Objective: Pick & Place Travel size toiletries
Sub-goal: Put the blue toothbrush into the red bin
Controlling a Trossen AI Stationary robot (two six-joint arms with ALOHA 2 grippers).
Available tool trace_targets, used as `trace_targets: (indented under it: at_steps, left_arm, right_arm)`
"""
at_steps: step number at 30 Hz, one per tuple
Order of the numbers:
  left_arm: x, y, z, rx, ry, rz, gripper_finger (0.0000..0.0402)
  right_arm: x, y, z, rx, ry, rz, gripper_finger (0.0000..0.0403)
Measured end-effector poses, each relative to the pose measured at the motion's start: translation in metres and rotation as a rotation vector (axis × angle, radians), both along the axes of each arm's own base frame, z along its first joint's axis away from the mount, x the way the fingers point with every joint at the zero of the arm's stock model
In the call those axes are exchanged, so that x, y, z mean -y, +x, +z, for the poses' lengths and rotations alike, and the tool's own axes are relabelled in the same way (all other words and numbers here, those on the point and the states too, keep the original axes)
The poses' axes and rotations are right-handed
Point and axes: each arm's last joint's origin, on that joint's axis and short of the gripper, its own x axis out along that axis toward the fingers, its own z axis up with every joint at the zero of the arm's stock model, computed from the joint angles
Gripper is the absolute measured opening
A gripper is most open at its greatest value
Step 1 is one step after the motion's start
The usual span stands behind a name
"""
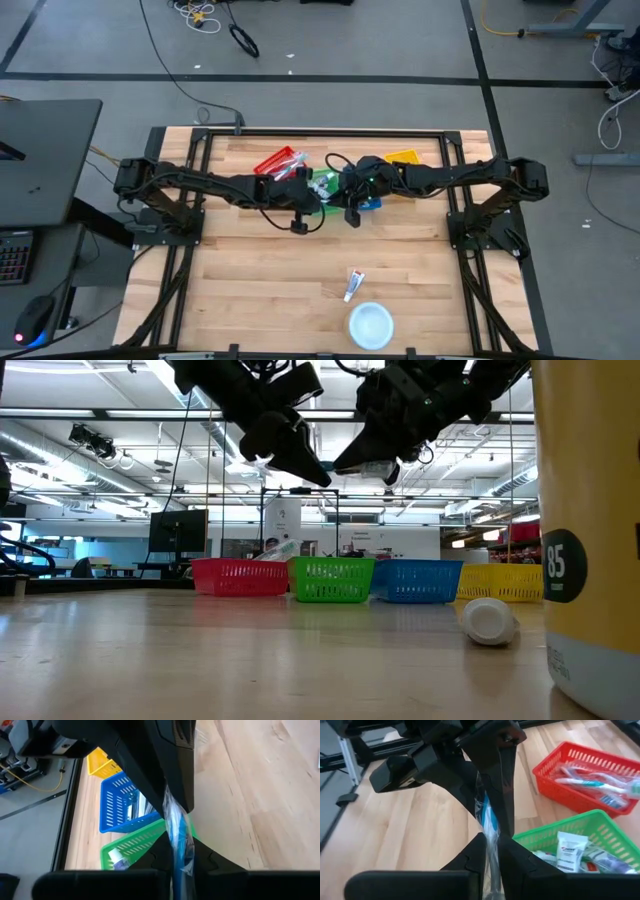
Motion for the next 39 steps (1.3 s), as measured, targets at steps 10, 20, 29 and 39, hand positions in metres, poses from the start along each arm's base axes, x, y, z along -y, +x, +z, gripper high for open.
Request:
trace_targets:
  at_steps: [10,20,29,39]
  left_arm:
    - [0.001,0.000,0.000,-0.002,-0.003,-0.011,0.0017]
    - [0.000,-0.001,-0.001,-0.010,-0.006,0.007,0.0017]
    - [-0.002,-0.003,-0.002,-0.039,0.016,0.064,0.0017]
    - [-0.001,-0.006,-0.007,-0.082,-0.015,0.065,0.0017]
  right_arm:
    - [-0.003,0.000,0.001,-0.004,0.223,0.000,0.0045]
    - [-0.002,0.001,0.002,0.005,0.182,-0.026,0.0045]
    - [0.001,0.003,0.004,0.044,0.130,-0.109,0.0045]
    - [0.008,0.005,0.000,0.045,0.083,-0.057,0.0043]
